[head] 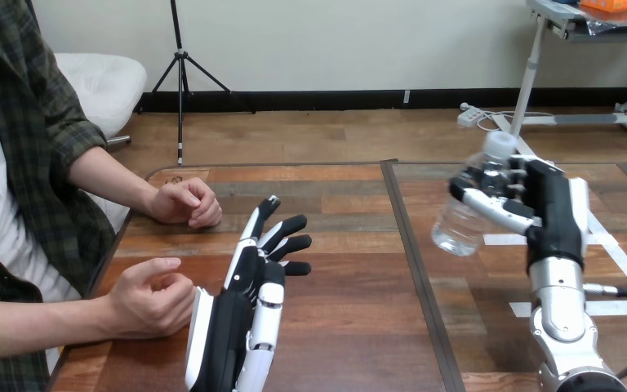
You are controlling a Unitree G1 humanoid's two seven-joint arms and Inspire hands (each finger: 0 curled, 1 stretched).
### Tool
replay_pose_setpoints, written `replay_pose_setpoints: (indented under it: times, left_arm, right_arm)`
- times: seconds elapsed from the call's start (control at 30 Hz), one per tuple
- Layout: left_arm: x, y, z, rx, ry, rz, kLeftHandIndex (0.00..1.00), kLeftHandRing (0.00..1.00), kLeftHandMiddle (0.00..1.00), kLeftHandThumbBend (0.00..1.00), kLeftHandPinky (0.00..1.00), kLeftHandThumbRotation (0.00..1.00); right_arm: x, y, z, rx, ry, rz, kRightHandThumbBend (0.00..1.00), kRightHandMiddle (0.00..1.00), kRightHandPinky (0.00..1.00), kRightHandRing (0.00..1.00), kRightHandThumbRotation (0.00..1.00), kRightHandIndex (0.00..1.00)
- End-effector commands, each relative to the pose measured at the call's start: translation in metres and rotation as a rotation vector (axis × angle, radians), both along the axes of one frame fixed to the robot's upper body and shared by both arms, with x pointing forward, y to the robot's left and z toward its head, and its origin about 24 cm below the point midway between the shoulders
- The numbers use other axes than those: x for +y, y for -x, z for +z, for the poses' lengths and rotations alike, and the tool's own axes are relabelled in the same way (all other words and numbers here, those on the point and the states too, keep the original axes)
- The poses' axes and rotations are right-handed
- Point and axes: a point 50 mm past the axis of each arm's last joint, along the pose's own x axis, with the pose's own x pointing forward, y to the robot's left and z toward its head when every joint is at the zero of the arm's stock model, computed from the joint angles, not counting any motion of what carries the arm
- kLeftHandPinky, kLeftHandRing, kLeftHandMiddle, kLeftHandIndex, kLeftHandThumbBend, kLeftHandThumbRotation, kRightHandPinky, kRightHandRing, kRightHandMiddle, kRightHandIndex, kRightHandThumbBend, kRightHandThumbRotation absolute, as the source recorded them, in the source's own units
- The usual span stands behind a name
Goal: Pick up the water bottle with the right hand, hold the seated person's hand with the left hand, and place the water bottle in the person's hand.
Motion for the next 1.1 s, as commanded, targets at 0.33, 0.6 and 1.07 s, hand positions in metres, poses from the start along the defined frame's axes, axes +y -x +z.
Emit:
replay_pose_setpoints:
  times: [0.33,0.6,1.07]
  left_arm:
    - [0.029,-0.022,0.036,-0.136,-0.194,0.021,0.84,0.83,0.85,0.46,0.71,0.11]
    - [0.050,-0.023,0.048,-0.152,-0.392,0.101,0.84,0.84,0.87,0.64,0.71,0.02]
    - [0.085,-0.022,0.062,-0.159,-0.769,0.352,0.83,0.84,0.87,0.86,0.67,0.01]
  right_arm:
    - [0.023,-0.015,0.038,-0.222,0.008,0.160,0.76,0.48,0.37,0.43,0.00,0.49]
    - [0.031,-0.012,0.039,-0.248,0.033,0.213,0.76,0.47,0.37,0.42,0.00,0.49]
    - [0.040,-0.009,0.038,-0.265,0.037,0.263,0.77,0.47,0.35,0.40,0.00,0.49]
